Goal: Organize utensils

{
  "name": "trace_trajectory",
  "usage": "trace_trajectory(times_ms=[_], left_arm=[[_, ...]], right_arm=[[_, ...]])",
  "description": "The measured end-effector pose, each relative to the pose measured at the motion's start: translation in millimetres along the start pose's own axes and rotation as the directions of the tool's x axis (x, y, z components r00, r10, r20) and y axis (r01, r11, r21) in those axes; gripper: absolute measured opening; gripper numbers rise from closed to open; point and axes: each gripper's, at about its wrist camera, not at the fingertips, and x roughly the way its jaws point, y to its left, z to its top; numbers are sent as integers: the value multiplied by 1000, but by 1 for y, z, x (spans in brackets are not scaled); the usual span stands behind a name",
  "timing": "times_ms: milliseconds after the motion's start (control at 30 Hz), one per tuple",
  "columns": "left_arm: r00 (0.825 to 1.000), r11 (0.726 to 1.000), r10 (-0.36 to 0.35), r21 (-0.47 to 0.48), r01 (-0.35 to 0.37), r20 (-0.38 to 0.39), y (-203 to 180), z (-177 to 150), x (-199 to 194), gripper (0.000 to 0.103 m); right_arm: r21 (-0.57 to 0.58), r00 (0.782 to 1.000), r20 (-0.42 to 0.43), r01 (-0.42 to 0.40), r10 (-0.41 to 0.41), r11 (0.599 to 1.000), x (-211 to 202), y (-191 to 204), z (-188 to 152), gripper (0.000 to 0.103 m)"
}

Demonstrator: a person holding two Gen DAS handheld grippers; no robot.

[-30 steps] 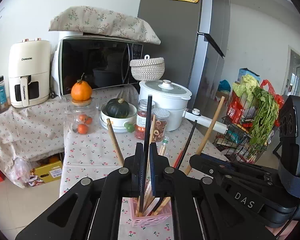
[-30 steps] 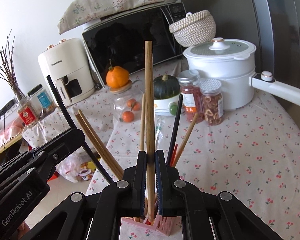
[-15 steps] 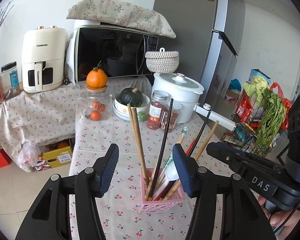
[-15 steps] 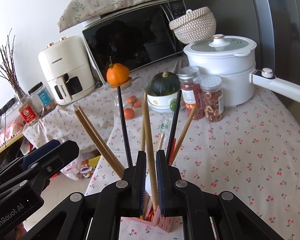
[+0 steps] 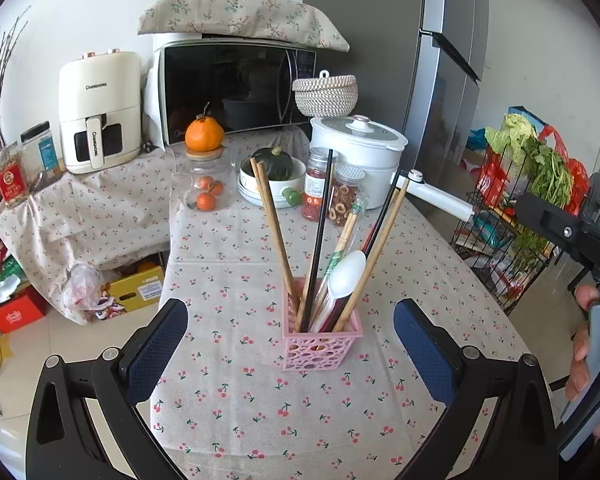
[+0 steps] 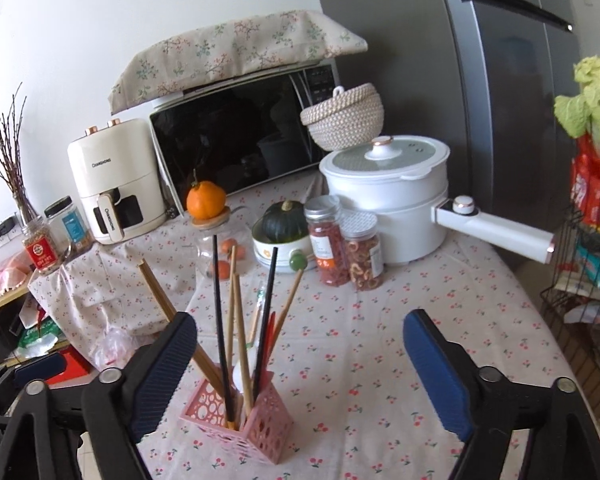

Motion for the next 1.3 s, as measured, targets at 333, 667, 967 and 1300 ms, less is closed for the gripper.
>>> trace_trajectory(times_ms=[333, 667, 967, 1300], left_arm=[[1000, 1000, 7, 12, -7, 2, -17, -13, -27, 103], [1000, 1000, 0, 28, 0, 5, -27, -15, -35, 103], [1000, 999, 6, 37, -6, -4, -33, -14, -31, 103], [1000, 999, 16, 50, -15, -20, -41, -16, -23, 103]], right_arm=[[-134, 983, -54, 167, -175, 977, -36, -6, -15, 103], [-134, 968, -85, 222, -234, 966, -52, -20, -32, 103], [-95, 965, -100, 232, -241, 968, -51, -27, -32, 103], [-67, 969, -93, 224, -230, 972, -54, -28, -30, 103]])
